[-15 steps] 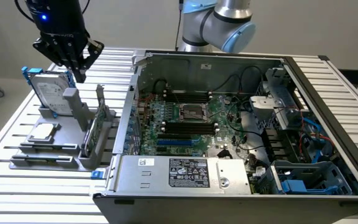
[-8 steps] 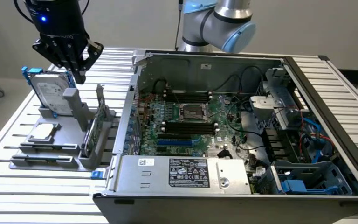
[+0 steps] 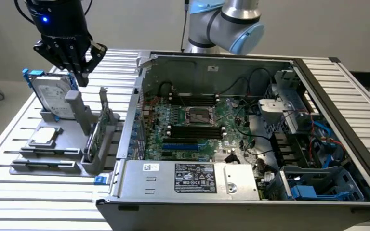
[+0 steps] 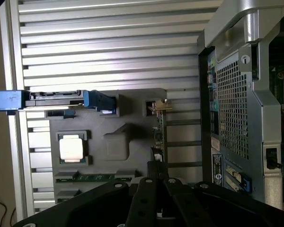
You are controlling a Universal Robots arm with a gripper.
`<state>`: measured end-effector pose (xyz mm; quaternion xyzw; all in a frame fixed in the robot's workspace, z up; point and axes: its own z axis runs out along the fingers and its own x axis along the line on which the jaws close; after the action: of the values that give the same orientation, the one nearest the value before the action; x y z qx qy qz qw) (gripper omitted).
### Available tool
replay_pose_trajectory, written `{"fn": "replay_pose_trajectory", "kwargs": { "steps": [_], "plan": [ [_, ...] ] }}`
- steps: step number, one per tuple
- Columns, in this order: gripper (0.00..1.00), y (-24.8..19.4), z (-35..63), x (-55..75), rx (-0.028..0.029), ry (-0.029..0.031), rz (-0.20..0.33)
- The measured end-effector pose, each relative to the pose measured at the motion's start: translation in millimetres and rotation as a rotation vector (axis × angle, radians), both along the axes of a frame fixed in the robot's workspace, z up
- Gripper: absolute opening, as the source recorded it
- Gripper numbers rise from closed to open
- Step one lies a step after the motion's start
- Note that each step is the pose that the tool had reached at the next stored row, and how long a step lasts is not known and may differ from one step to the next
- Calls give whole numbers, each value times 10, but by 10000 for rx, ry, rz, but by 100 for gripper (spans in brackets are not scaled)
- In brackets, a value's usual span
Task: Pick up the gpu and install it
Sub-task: 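Pick up the gpu and move the gpu toward the slot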
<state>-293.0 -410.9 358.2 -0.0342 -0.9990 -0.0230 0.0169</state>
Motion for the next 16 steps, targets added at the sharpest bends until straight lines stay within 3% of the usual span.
{"fn": "replay_pose_trajectory", "kwargs": {
  "steps": [3,7,16],
  "plan": [
    [17,0,0,0,0,0,0],
    [36,0,0,0,-1,1,0],
    [36,-57,-158,-9,-3,-1,1]
  ]
}}
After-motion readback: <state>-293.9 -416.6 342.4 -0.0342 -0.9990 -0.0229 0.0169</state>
